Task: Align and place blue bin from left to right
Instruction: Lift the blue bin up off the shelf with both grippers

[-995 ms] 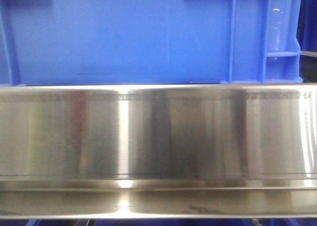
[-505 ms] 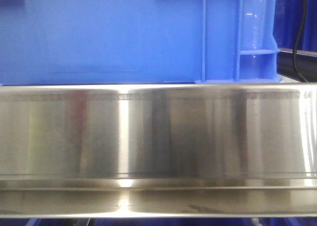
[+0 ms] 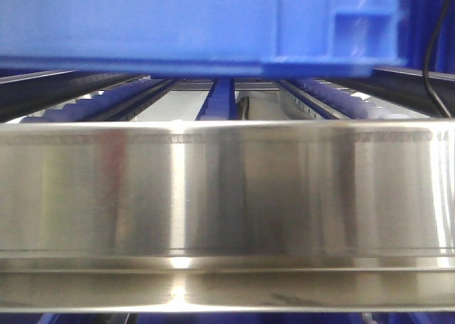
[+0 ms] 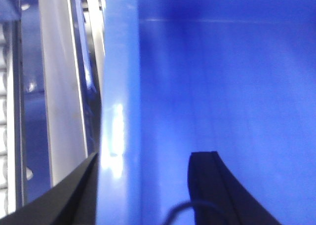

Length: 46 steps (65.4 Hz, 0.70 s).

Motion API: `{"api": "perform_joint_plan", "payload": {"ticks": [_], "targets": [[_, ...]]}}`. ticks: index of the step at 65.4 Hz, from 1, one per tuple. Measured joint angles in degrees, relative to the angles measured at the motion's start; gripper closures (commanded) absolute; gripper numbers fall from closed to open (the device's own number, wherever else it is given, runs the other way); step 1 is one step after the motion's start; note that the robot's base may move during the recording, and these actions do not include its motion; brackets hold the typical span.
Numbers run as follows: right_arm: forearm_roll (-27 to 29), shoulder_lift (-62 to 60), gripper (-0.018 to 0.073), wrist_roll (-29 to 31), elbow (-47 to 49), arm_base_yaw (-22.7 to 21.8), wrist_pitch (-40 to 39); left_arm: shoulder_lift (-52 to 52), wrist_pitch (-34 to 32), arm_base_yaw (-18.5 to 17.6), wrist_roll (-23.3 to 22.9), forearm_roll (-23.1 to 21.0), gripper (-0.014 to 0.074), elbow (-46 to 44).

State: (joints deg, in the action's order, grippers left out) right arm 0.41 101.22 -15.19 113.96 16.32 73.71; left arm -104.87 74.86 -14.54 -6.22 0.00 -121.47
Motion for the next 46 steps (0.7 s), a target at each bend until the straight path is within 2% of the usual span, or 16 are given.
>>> {"api": "perform_joint_plan", "payload": {"ticks": [24, 46], "targets": [[-0.41, -0.48, 0.0629, 0.57, 14.44, -0.1, 1.16, 6.14, -2.79, -1.0, -2.5, 1.55, 0.0708, -1.85], [0.41, -0.73, 0.0629, 1.63, 16.8, -0.1, 1.55, 8.84, -2.93, -1.0, -3.76, 1.55, 0.0708, -2.1]]}}
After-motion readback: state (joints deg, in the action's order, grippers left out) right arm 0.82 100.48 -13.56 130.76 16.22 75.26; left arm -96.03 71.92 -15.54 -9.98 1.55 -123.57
